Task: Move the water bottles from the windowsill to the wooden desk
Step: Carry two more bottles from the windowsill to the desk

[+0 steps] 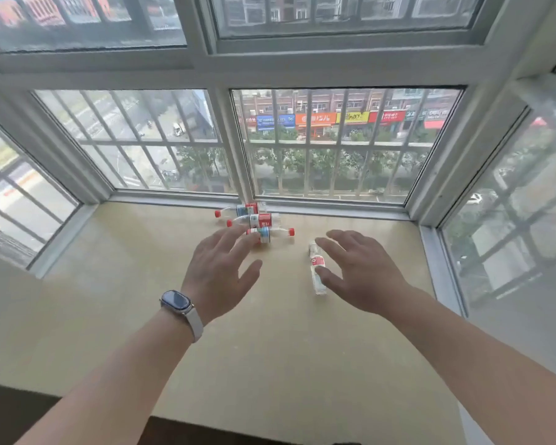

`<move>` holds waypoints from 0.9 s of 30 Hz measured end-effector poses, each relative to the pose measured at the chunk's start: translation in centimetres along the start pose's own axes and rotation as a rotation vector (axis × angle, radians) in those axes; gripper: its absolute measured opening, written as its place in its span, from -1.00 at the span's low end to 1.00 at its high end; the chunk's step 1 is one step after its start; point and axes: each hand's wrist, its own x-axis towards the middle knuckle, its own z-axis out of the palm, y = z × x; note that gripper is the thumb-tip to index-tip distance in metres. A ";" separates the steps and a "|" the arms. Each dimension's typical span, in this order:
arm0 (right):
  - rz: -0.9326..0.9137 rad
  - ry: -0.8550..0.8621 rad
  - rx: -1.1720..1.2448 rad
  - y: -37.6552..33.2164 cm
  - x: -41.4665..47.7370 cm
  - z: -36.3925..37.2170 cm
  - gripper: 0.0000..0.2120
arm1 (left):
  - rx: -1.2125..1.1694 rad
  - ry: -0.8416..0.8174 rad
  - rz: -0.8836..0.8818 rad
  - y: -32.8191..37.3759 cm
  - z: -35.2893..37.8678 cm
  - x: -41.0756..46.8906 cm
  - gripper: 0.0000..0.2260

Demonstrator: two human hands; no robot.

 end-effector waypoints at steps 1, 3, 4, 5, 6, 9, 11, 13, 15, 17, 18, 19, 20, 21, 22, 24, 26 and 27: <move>0.002 -0.008 0.005 0.8 0.5 0.3 -0.46 | 0.007 -0.007 0.014 -0.2 0.5 0.8 -0.57; -0.003 -0.023 0.010 2.1 1.7 1.0 -0.46 | 0.024 -0.015 0.028 -0.4 1.5 2.2 -0.57; -0.003 -0.031 0.014 2.7 2.2 1.4 -0.46 | 0.030 -0.019 0.030 -0.5 1.9 2.8 -0.56; -0.001 -0.040 0.018 3.3 2.8 1.8 -0.46 | 0.036 -0.024 0.036 -0.7 2.4 3.3 -0.55; 0.001 -0.048 0.020 3.7 3.4 2.2 -0.46 | 0.042 -0.033 0.043 -0.9 2.7 3.9 -0.55; 0.015 -0.081 0.040 4.6 5.0 3.4 -0.44 | 0.037 -0.076 0.049 -1.9 3.8 5.4 -0.55; 0.039 -0.101 0.052 4.7 6.0 4.1 -0.43 | 0.026 -0.097 0.057 -3.0 4.8 6.3 -0.56; 0.069 -0.095 0.048 4.8 7.2 5.0 -0.42 | 0.029 -0.124 0.078 -4.3 5.8 7.6 -0.56; 0.103 -0.094 0.056 4.9 8.3 5.9 -0.42 | 0.029 -0.148 0.086 -5.6 7.0 9.0 -0.55; 0.154 -0.099 0.064 4.9 9.5 7.3 -0.41 | 0.027 -0.181 0.084 -7.3 8.6 10.3 -0.53; 0.183 -0.105 0.064 4.7 10.2 8.1 -0.40 | 0.027 -0.200 0.084 -8.2 9.6 10.9 -0.52; 0.210 -0.111 0.057 4.7 11.0 8.9 -0.38 | 0.028 -0.218 0.088 -9.2 10.6 11.7 -0.52; 0.232 -0.120 0.051 4.6 11.8 9.8 -0.38 | 0.028 -0.247 0.093 -10.2 11.7 12.5 -0.51; 0.251 -0.127 0.052 4.6 12.5 10.8 -0.38 | 0.026 -0.278 0.098 -11.2 13.0 13.2 -0.49; 0.274 -0.130 0.055 4.6 13.2 11.8 -0.38 | 0.023 -0.303 0.100 -12.1 14.2 13.8 -0.48; 0.344 -0.125 0.067 4.7 14.4 14.1 -0.40 | 0.015 -0.340 0.099 -13.6 17.0 14.9 -0.46; 0.408 -0.111 0.074 5.1 15.4 16.6 -0.42 | 0.006 -0.360 0.104 -14.8 20.0 15.9 -0.47; 0.427 -0.110 0.076 5.4 15.9 17.9 -0.44 | -0.002 -0.370 0.102 -15.3 21.5 16.3 -0.50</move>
